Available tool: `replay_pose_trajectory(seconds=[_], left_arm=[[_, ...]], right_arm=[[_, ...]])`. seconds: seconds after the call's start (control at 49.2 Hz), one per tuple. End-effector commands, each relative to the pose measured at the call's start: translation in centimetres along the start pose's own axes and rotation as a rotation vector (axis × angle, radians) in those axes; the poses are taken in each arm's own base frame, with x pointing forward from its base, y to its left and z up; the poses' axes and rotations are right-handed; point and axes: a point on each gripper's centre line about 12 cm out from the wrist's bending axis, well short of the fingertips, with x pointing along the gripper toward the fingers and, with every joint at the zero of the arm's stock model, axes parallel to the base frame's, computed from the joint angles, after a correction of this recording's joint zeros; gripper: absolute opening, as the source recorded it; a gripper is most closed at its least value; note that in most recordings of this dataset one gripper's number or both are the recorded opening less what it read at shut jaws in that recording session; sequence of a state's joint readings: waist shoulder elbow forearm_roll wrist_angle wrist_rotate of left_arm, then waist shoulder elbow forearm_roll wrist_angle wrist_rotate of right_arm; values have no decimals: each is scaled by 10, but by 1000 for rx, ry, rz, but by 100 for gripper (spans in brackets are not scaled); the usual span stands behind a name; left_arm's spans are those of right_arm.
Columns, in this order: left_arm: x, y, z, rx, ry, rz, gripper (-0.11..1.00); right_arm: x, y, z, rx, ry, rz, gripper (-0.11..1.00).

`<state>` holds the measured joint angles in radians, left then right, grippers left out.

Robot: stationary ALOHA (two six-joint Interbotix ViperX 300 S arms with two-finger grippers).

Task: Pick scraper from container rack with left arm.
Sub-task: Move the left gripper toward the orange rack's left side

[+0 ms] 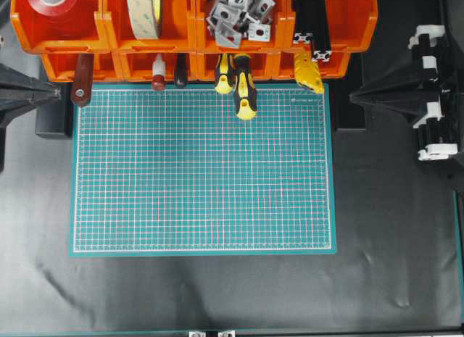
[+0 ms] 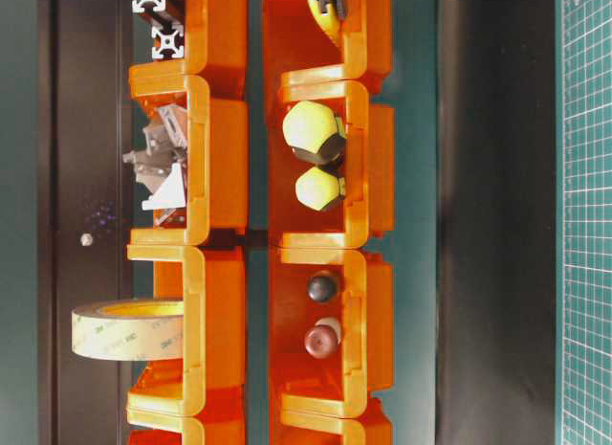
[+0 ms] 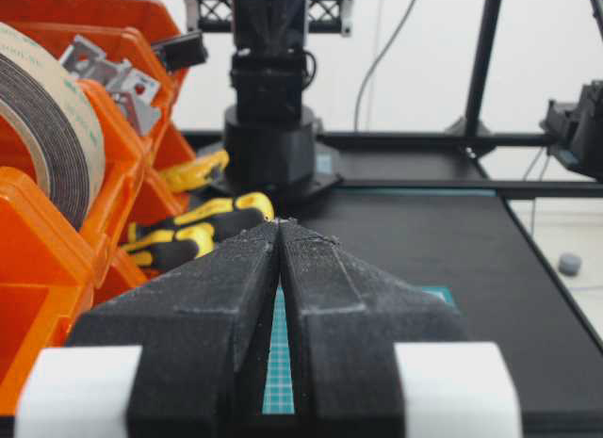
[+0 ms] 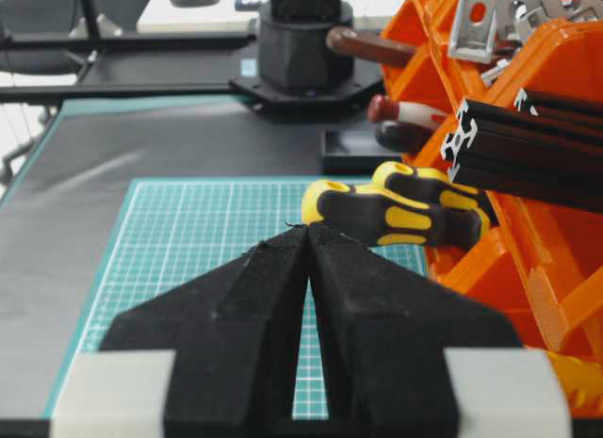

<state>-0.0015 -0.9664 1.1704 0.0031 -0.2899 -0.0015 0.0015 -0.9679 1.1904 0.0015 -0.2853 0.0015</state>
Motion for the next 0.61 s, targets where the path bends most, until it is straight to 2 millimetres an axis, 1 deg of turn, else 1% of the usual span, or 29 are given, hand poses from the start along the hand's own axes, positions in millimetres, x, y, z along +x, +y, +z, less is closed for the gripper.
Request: replay_pose_trajectory(seconds=[0.0, 0.061, 0.122, 0.305, 0.508, 0.589], left_arm=[[10, -3, -2, 26, 66, -18, 6], [15, -4, 2, 28, 107, -22, 5], [19, -5, 8, 45, 150, -27, 0], [22, -4, 31, 103, 330, -30, 0], [15, -8, 83, 246, 529, -85, 0], [12, -8, 93, 282, 642, -99, 0]], right_arm=[[3, 0, 14, 12, -41, -2, 2], [2, 0, 19, 35, -60, 0, 5], [1, 0, 22, 70, -77, -1, -1], [0, 0, 24, 121, -89, 1, -1], [0, 0, 25, 150, -92, 3, -1], [-1, 0, 25, 158, -94, 3, -1]])
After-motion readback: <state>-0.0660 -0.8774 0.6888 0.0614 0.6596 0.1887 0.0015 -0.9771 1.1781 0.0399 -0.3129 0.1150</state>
